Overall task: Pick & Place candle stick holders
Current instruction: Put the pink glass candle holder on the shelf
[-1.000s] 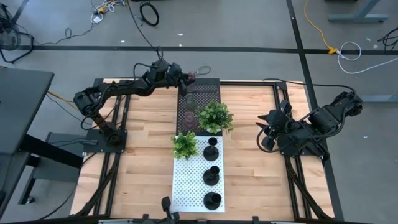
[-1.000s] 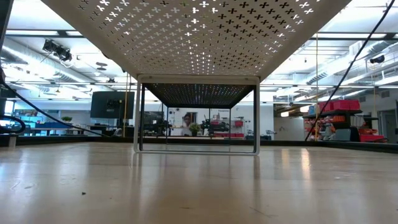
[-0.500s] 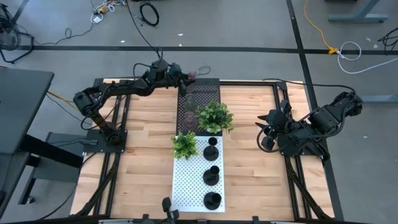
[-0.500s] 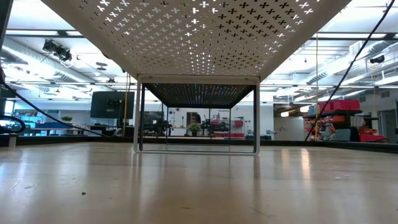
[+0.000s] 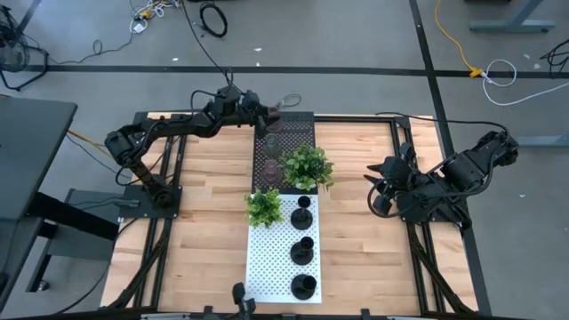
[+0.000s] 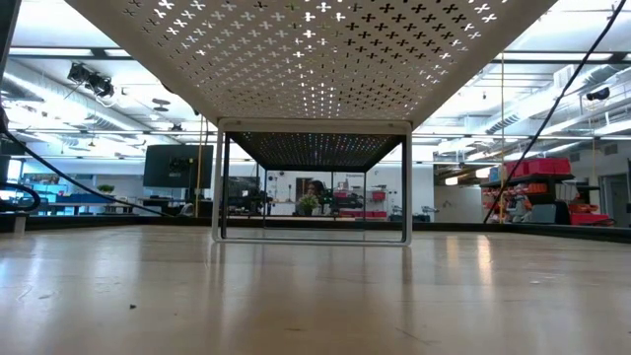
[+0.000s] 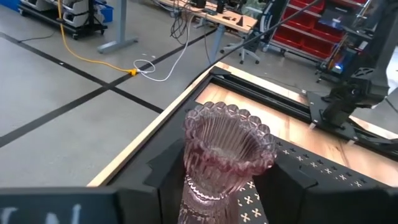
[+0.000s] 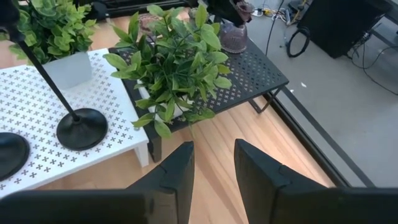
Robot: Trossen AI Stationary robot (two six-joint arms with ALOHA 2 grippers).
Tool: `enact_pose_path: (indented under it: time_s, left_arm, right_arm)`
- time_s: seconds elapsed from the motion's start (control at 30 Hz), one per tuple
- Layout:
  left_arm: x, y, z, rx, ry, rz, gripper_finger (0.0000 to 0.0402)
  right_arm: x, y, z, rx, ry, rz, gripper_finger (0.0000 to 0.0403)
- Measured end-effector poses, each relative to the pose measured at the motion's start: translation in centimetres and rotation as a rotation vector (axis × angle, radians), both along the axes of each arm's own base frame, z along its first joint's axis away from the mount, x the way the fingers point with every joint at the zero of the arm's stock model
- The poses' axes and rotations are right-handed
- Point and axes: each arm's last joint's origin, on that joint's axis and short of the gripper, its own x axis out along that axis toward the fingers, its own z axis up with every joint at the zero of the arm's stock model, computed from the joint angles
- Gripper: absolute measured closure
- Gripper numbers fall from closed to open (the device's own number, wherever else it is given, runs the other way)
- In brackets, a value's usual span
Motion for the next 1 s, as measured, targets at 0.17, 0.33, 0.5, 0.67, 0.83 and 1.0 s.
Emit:
enact_pose_path:
  time_s: [0.17, 0.33, 0.5, 0.67, 0.83, 1.0]
  left_arm:
    - [-0.01, 0.05, 0.02, 0.002, 0.0, 0.019, 0.0245]
    - [-0.02, 0.07, -0.01, 0.001, 0.003, 0.025, 0.0247]
    - [-0.03, 0.06, -0.03, 0.0, 0.005, 0.024, 0.0243]
    - [-0.19, -0.04, 0.05, -0.008, 0.025, 0.032, 0.0246]
    - [-0.29, -0.12, 0.16, -0.021, 0.03, 0.035, 0.0239]
    - [-0.28, -0.15, 0.17, -0.03, 0.025, 0.029, 0.0237]
  right_arm:
    - [0.07, 0.04, 0.04, -0.003, 0.0, 0.011, 0.0289]
    - [0.07, 0.04, 0.04, -0.003, 0.001, 0.011, 0.0289]
    - [0.06, 0.06, 0.03, -0.001, 0.003, 0.014, 0.0289]
    - [0.06, 0.07, 0.01, 0.001, 0.007, 0.018, 0.0289]
    - [0.07, 0.07, 0.01, -0.001, 0.009, 0.021, 0.0289]
    - [0.07, 0.07, 0.01, -0.002, 0.009, 0.02, 0.0289]
